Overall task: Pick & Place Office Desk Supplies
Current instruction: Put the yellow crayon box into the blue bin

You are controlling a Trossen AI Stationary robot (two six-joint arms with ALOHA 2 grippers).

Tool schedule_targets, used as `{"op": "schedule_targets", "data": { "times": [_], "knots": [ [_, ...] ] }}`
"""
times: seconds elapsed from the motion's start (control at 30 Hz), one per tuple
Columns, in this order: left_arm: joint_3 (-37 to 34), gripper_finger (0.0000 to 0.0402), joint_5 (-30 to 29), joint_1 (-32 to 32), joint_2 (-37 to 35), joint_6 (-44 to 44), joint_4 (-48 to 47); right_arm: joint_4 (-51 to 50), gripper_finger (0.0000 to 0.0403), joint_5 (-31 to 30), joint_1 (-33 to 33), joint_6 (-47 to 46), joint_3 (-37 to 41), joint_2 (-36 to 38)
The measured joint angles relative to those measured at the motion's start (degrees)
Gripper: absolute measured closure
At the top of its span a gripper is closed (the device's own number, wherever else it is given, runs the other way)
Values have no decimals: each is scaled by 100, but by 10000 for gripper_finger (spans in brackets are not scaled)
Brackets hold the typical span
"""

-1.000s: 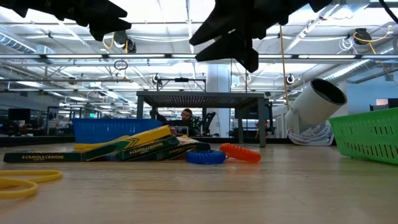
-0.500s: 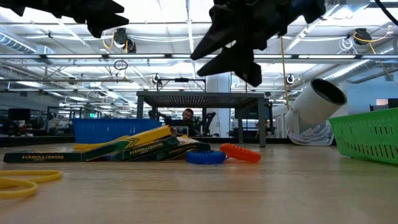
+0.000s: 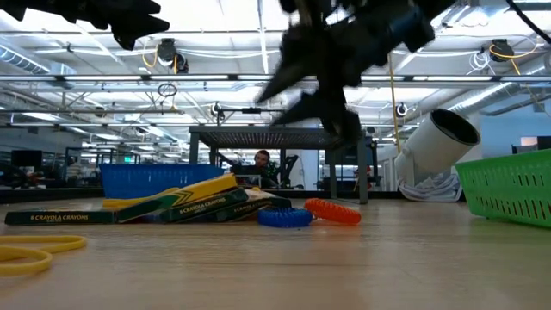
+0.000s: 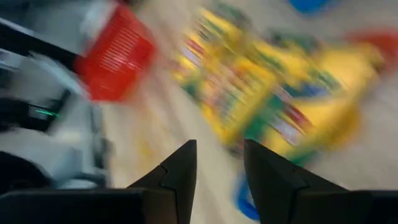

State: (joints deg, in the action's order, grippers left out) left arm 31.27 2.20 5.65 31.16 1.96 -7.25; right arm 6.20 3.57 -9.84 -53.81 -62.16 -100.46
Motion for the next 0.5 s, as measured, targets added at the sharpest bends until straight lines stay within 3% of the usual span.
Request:
{"op": "schedule_targets", "data": {
  "times": [0.27, 0.5],
  "knots": [
    [0, 188, 57, 0, -11, 79, -80, 801, 285, 532, 56, -128, 3, -462],
    [0, 188, 55, 4, -11, 81, -175, 868, 286, 540, 83, -115, 2, -471]
  ]
}}
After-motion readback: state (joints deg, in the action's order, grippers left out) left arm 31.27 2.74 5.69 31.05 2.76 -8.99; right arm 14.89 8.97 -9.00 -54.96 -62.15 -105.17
